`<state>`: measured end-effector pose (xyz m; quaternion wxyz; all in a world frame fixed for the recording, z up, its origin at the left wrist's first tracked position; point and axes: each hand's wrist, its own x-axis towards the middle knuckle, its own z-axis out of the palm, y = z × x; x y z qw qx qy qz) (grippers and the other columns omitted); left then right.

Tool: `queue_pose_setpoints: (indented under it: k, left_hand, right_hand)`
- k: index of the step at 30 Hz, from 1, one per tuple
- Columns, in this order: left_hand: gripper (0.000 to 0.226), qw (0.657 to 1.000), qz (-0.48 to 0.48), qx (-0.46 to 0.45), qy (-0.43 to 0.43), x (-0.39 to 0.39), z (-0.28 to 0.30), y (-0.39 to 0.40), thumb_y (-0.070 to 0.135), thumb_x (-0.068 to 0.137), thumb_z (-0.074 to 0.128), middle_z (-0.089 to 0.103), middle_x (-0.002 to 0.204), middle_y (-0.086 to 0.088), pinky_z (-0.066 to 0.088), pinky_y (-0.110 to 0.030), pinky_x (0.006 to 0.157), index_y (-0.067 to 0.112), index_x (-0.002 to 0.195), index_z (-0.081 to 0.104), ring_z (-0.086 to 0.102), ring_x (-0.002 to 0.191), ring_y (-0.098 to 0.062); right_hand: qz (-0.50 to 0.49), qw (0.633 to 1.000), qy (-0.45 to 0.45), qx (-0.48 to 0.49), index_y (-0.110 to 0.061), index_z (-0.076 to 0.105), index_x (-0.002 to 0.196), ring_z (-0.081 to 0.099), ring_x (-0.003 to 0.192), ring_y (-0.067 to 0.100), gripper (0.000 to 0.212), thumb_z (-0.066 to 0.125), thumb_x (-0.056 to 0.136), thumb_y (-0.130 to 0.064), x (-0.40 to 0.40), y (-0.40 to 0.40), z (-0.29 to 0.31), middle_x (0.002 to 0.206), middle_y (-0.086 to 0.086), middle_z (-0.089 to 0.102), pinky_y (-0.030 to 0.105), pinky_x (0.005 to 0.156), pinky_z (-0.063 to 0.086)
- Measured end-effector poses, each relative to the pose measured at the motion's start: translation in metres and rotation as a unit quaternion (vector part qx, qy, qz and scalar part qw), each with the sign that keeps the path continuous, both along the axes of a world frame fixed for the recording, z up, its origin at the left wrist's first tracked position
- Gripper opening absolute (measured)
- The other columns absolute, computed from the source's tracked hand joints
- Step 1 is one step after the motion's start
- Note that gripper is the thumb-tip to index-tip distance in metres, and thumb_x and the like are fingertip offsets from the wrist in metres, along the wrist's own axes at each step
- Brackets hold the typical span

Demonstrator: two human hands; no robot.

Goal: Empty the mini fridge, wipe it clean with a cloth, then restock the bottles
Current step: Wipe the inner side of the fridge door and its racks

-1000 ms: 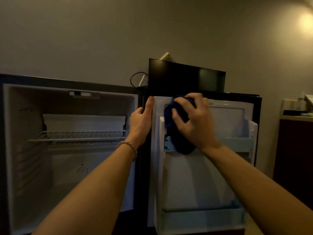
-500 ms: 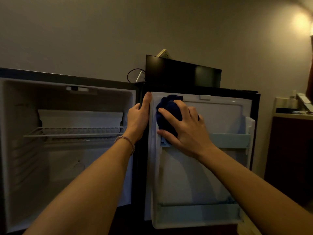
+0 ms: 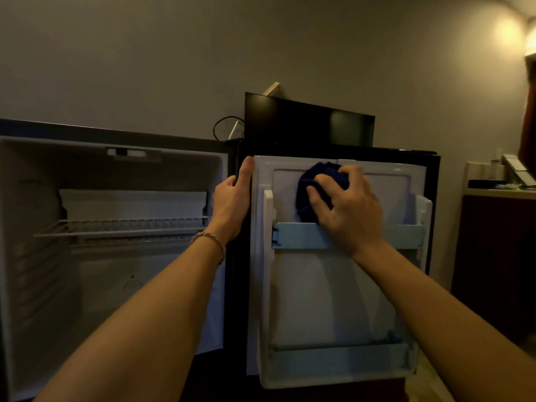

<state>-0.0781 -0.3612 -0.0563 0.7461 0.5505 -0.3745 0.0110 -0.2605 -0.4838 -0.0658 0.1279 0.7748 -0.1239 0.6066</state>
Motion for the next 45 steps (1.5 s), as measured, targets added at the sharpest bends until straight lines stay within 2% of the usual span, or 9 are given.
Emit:
queue_pose_setpoints:
  k: [3, 8, 16, 27, 30, 33, 36, 41, 45]
  left_hand:
    - [0.077, 1.000, 0.009, -0.004, -0.003, -0.001, 0.000, -0.001, 0.094, 0.061, 0.053, 0.057, 0.074, -0.011, 0.044, -0.040, 0.067, 0.017, 0.069, 0.053, 0.050, 0.061, -0.014]
    - [0.077, 1.000, 0.010, -0.002, -0.004, 0.003, -0.001, -0.003, 0.092, 0.065, 0.054, 0.054, 0.066, -0.006, 0.042, -0.036, 0.063, 0.016, 0.074, 0.054, 0.048, 0.060, -0.015]
    - [0.073, 0.999, 0.041, -0.004, -0.012, -0.003, 0.000, -0.002, 0.092, 0.064, 0.051, 0.038, 0.061, 0.001, 0.031, -0.035, 0.056, 0.020, 0.070, 0.044, 0.035, 0.055, -0.013]
    - [0.096, 1.000, 0.024, -0.001, 0.005, 0.000, 0.000, -0.001, 0.096, 0.058, 0.054, 0.061, 0.074, -0.016, 0.050, -0.044, 0.066, 0.004, 0.083, 0.062, 0.056, 0.066, -0.029]
    - [0.113, 1.000, 0.012, -0.003, 0.005, 0.003, -0.001, -0.001, 0.097, 0.057, 0.055, 0.068, 0.094, -0.027, 0.056, -0.056, 0.084, -0.007, 0.100, 0.063, 0.064, 0.080, -0.040]
    - [0.117, 1.000, 0.009, -0.007, -0.003, 0.004, -0.001, -0.001, 0.101, 0.051, 0.053, 0.065, 0.088, -0.018, 0.050, -0.047, 0.072, -0.005, 0.099, 0.063, 0.053, 0.073, -0.027]
    - [0.118, 1.000, 0.004, -0.009, 0.000, 0.005, -0.002, -0.003, 0.098, 0.055, 0.054, 0.067, 0.101, -0.029, 0.054, -0.056, 0.089, -0.008, 0.106, 0.062, 0.061, 0.083, -0.028]
    - [0.119, 1.000, 0.012, -0.008, 0.003, 0.007, -0.003, -0.005, 0.100, 0.055, 0.054, 0.064, 0.106, -0.032, 0.052, -0.060, 0.091, -0.007, 0.108, 0.061, 0.065, 0.088, -0.038]
    - [0.119, 1.000, 0.021, -0.002, 0.004, 0.006, -0.002, -0.004, 0.101, 0.054, 0.053, 0.063, 0.104, -0.033, 0.050, -0.062, 0.092, -0.007, 0.106, 0.061, 0.056, 0.081, -0.024]
  right_hand:
    - [-0.025, 0.998, -0.033, 0.045, -0.027, 0.052, 0.120, 0.052, 0.099, 0.040, 0.036, 0.040, 0.098, -0.052, -0.019, -0.030, -0.004, 0.121, 0.018, 0.048, 0.050, 0.072, 0.054]
    - [-0.029, 0.994, -0.042, 0.099, -0.024, 0.043, 0.136, 0.044, 0.110, 0.041, 0.054, 0.036, 0.094, -0.056, -0.023, -0.036, -0.003, 0.129, 0.018, 0.041, 0.039, 0.076, 0.040]
    - [0.007, 1.000, 0.001, 0.027, -0.027, 0.055, 0.123, 0.045, 0.111, 0.039, 0.038, 0.044, 0.095, -0.050, 0.036, 0.039, -0.005, 0.141, 0.012, 0.040, 0.046, 0.072, 0.053]
    - [0.038, 0.999, 0.008, -0.006, -0.025, 0.063, 0.114, 0.048, 0.101, 0.034, 0.027, 0.049, 0.097, -0.041, 0.032, 0.037, -0.001, 0.126, 0.013, 0.048, 0.046, 0.067, 0.054]
    - [0.032, 0.999, 0.009, -0.028, -0.023, 0.062, 0.116, 0.048, 0.099, 0.036, 0.029, 0.049, 0.097, -0.040, 0.016, 0.015, -0.002, 0.127, 0.014, 0.047, 0.046, 0.068, 0.053]
    - [0.001, 1.000, -0.010, -0.019, -0.023, 0.059, 0.118, 0.049, 0.100, 0.040, 0.031, 0.046, 0.097, -0.042, -0.008, -0.022, -0.004, 0.128, 0.015, 0.045, 0.048, 0.068, 0.053]
    - [-0.024, 0.998, -0.045, 0.026, -0.021, 0.057, 0.122, 0.049, 0.103, 0.040, 0.037, 0.040, 0.098, -0.045, -0.034, -0.057, -0.007, 0.127, 0.016, 0.044, 0.051, 0.074, 0.052]
    - [-0.052, 0.994, -0.049, 0.085, -0.021, 0.052, 0.129, 0.050, 0.105, 0.040, 0.045, 0.035, 0.097, -0.047, -0.039, -0.066, -0.004, 0.125, 0.017, 0.044, 0.051, 0.081, 0.050]
    - [-0.020, 0.992, -0.058, 0.109, -0.017, 0.058, 0.125, 0.050, 0.104, 0.041, 0.050, 0.033, 0.096, -0.049, -0.017, -0.037, 0.001, 0.123, 0.020, 0.045, 0.045, 0.078, 0.048]
